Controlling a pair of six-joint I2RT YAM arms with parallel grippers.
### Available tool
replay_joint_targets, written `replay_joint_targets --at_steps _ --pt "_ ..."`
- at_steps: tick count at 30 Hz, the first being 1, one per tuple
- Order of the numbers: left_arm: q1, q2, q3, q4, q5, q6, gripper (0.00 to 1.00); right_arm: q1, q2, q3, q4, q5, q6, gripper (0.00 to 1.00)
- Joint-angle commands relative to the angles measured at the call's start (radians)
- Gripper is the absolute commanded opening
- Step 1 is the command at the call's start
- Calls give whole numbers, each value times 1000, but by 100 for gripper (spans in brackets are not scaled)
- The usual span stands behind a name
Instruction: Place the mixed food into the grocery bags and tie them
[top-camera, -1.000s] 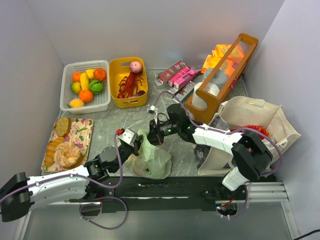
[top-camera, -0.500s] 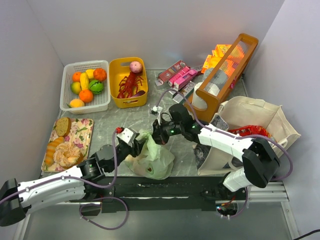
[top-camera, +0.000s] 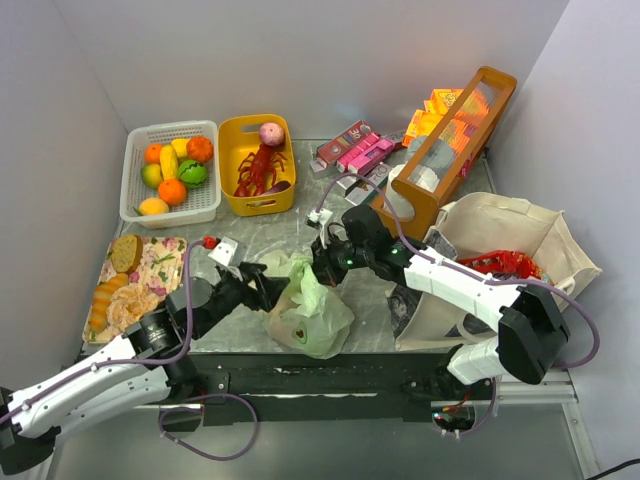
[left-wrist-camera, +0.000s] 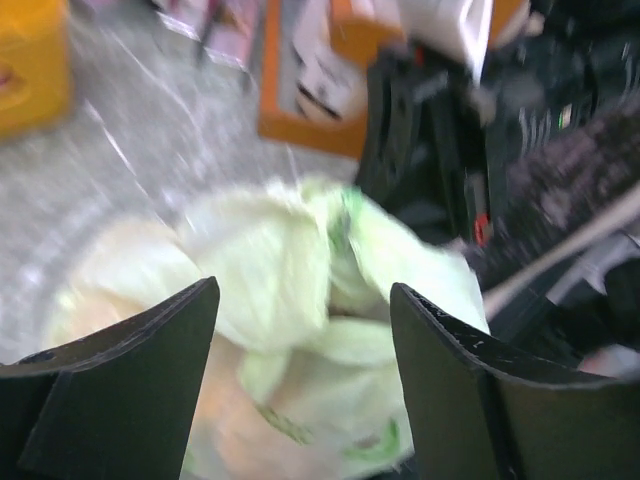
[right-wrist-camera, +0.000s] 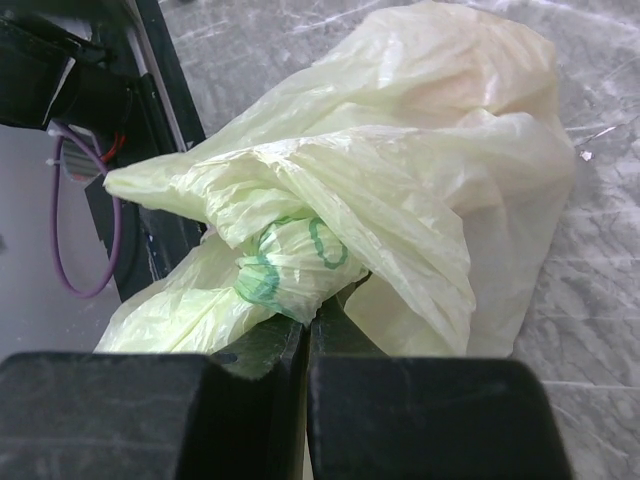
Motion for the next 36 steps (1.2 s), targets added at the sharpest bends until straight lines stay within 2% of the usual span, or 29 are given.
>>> replay_joint_targets --at_steps 1,5,11,17,19,20,22,23,24,29,36 --pt "21 -43 -56 -84 162 -194 75 -5 -33 51 -1 10 -19 0" --pt "23 -66 -90 -121 191 -258 75 -5 -39 52 11 -1 -13 0" --pt "32 -51 -136 -107 133 -257 74 -5 -42 56 16 -13 -9 0" --pt "87 36 -131 14 143 -206 61 -5 -48 51 14 -16 -6 0" --pt "121 82 -139 72 185 -200 50 -5 -53 49 10 -16 -7 0" --pt "138 102 -143 85 200 -197 39 -7 -55 49 5 -13 -7 0" --pt "147 115 -150 145 205 -196 24 -5 -62 54 -5 4 -13 0" --pt "152 116 -148 143 188 -199 7 -5 -67 57 -31 13 -18 0" --pt "153 110 -145 140 168 -197 1 -5 -74 60 -47 49 -27 0" --pt "196 15 -144 62 108 -196 1 -5 -119 97 -169 197 -67 0" --pt "245 41 -104 -30 134 -160 1 -5 -157 151 -321 433 -142 0"
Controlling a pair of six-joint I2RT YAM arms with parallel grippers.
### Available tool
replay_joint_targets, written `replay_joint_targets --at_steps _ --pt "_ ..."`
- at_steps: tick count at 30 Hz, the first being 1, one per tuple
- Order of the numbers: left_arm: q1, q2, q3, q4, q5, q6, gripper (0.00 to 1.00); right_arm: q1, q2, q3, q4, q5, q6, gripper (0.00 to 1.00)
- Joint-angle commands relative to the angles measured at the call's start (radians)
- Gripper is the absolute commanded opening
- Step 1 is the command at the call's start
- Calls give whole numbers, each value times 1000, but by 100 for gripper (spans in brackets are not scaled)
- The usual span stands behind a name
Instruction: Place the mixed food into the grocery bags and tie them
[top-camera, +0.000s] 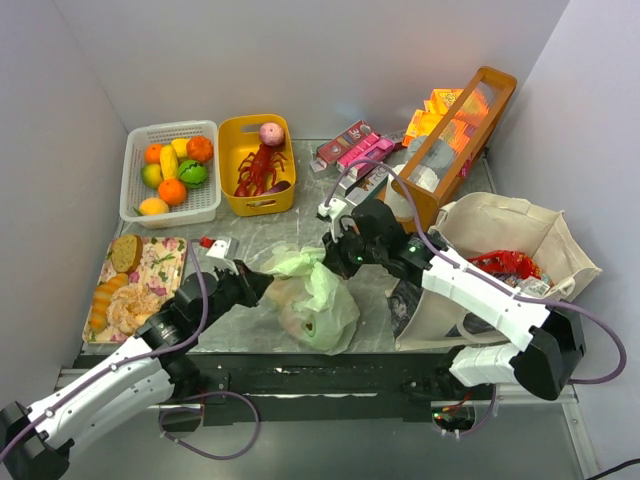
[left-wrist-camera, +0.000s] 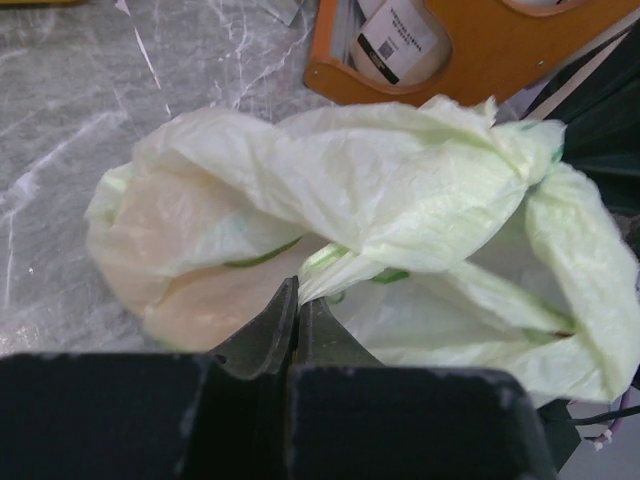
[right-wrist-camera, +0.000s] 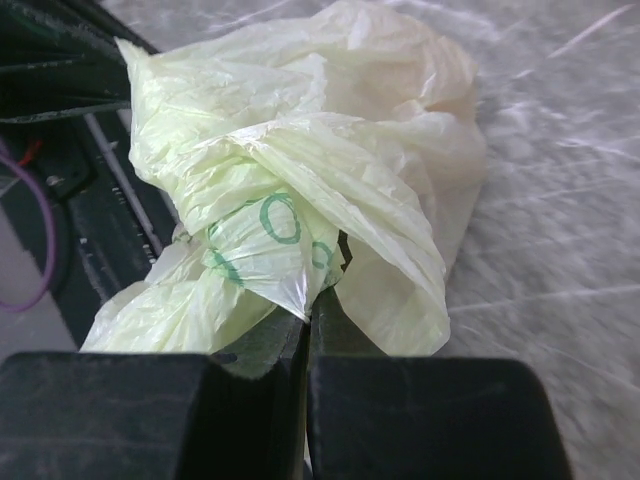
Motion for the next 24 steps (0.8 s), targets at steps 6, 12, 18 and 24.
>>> replay_joint_targets --at_steps 6,12,18,24 --pt "32 31 92 -123 -79 61 1 -12 -73 66 -144 317 -74 0" --pt "48 99 179 -120 -58 139 1 -11 -62 47 -129 275 -56 0" --pt "54 237 255 -157 67 171 1 11 -57 29 -76 265 -5 0" --pt "95 145 267 -263 -19 182 1 12 -60 32 -129 405 -34 0"
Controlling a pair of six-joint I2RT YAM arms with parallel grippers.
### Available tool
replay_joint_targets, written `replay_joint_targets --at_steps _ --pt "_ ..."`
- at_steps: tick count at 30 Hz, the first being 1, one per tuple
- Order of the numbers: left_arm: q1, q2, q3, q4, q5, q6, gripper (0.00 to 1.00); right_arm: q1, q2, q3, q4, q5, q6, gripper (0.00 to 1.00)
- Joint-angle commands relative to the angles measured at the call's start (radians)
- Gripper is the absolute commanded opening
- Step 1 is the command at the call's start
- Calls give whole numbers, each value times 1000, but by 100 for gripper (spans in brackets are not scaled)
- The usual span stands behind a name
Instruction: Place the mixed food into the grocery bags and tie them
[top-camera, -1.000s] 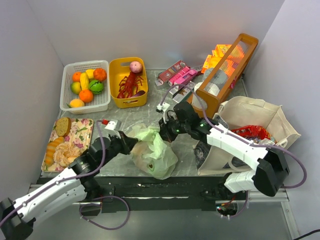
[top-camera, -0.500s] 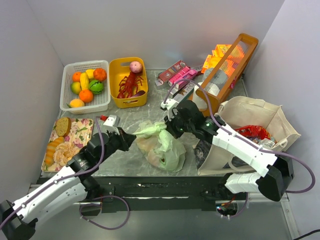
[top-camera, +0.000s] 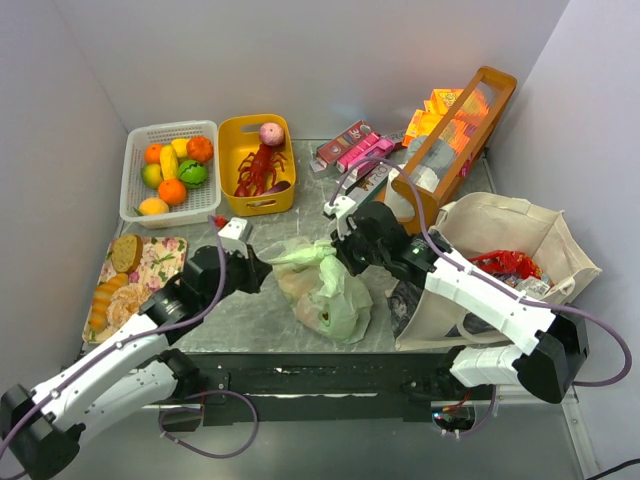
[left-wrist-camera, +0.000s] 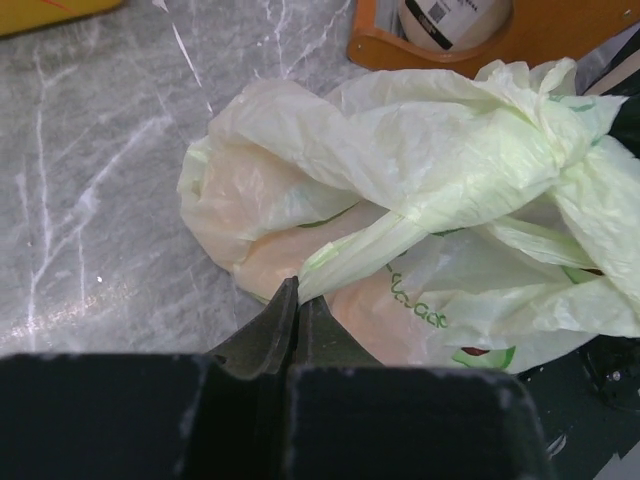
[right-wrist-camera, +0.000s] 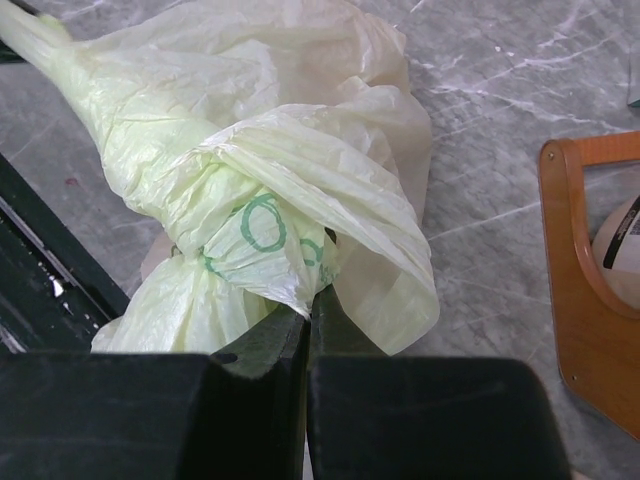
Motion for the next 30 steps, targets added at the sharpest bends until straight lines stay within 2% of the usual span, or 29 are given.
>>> replay_joint_targets --at_steps 1,8,9,10,11,12,14,16,17,19,20,22,23,25,28,30 --pt "51 -72 51 -110 -63 34 1 -3 -36 6 -39 144 -20 0" --pt "68 -52 71 -132 -45 34 1 -2 -93 -22 -20 103 -25 0" --pt "68 -50 80 -120 -34 37 4 -2 -93 -22 -17 87 -20 0" --pt "68 -47 88 -112 4 46 12 0 -92 -22 -11 63 -17 0" --pt "68 -44 117 -109 18 53 47 10 -90 -20 0 57 -7 0" --pt "69 -43 139 -115 32 57 60 15 -86 -19 7 52 -5 0" --pt "68 -49 206 -144 32 73 77 26 -76 -17 18 29 1 0" --pt "68 -75 244 -143 23 103 85 35 -66 -16 35 2 3 0" --pt "69 -84 270 -127 65 128 89 38 -57 -14 38 -2 3 0" --pt "69 -84 280 -72 131 163 94 43 -46 -9 46 -25 0 0" --pt "69 -66 287 -23 229 172 98 44 -44 -8 49 -29 -3 0" --pt "69 56 315 -12 306 171 99 44 -40 -3 49 -35 -5 0" --pt "69 104 353 -23 380 174 96 44 -38 1 47 -46 -9 0" --pt "66 204 376 -3 426 206 96 44 -47 6 47 -71 -13 0" --pt "66 244 352 97 464 261 96 43 -66 -8 67 -167 -29 0" --pt "68 267 363 105 559 290 96 41 -73 -14 69 -242 -48 0"
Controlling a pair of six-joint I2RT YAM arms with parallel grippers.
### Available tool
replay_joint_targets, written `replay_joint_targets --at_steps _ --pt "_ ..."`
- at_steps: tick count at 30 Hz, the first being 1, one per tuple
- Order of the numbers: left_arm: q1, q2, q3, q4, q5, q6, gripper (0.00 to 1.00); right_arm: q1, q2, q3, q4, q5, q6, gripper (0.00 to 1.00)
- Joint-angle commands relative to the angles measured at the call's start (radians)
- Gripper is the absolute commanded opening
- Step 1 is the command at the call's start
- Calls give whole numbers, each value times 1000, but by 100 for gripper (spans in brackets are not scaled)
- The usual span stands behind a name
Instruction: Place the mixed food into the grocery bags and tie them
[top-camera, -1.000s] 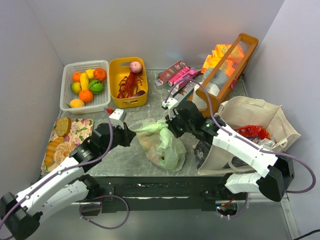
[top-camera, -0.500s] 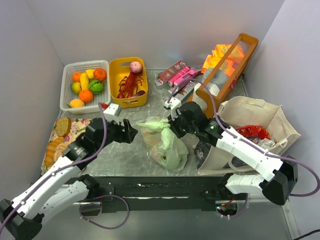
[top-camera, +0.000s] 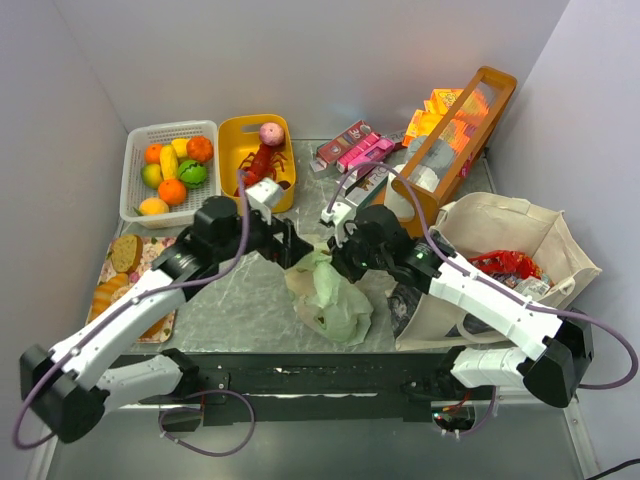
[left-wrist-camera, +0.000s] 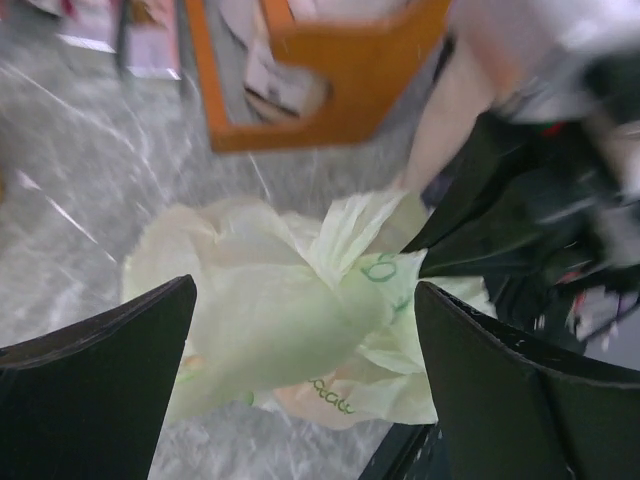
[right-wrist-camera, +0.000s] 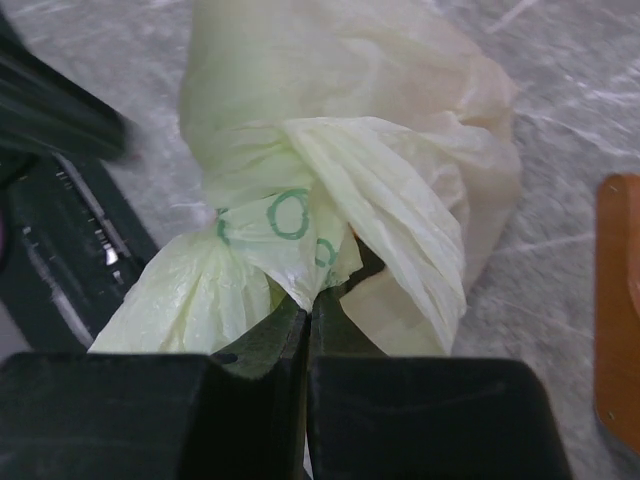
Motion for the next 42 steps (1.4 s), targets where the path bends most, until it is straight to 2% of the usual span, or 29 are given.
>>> replay_joint_targets --at_steps 1,6,8,12,20,29,30,31,33,34,36,37,38,39,40,42 --pt "0 56 26 65 226 108 96 4 -36 -1 58 -169 -42 0" --pt "0 159 101 -73 335 214 96 -24 -24 11 49 -329 -86 0" --pt "0 206 145 -174 399 303 96 -36 -21 10 52 -392 -95 0" --pt "1 234 153 -217 493 348 96 -68 -4 20 35 -446 -112 0" --pt "1 219 87 -244 504 346 96 -91 28 62 3 -406 -106 0" --pt "1 204 41 -208 438 311 99 -90 42 134 -66 -315 -88 0" --pt "1 208 44 -204 436 305 95 -87 46 143 -89 -312 -89 0" --pt "0 216 44 -191 426 296 83 -85 53 149 -100 -297 -91 0" --pt "0 223 44 -191 404 288 66 -85 54 160 -118 -283 -92 0" --pt "0 227 44 -188 366 285 49 -84 48 163 -124 -263 -92 0" --pt "0 224 37 -172 335 276 32 -82 34 162 -123 -254 -92 0" --pt "0 217 26 -159 326 270 12 -84 16 159 -121 -252 -89 2" --pt "0 214 18 -138 305 264 4 -84 7 155 -120 -251 -88 7" --pt "-2 208 11 -123 295 259 1 -84 -2 154 -118 -251 -85 13" --pt "-2 190 -8 -107 286 259 1 -82 -22 151 -112 -251 -80 33" --pt "-2 164 -32 -67 277 222 1 -85 -55 134 -101 -228 -66 50"
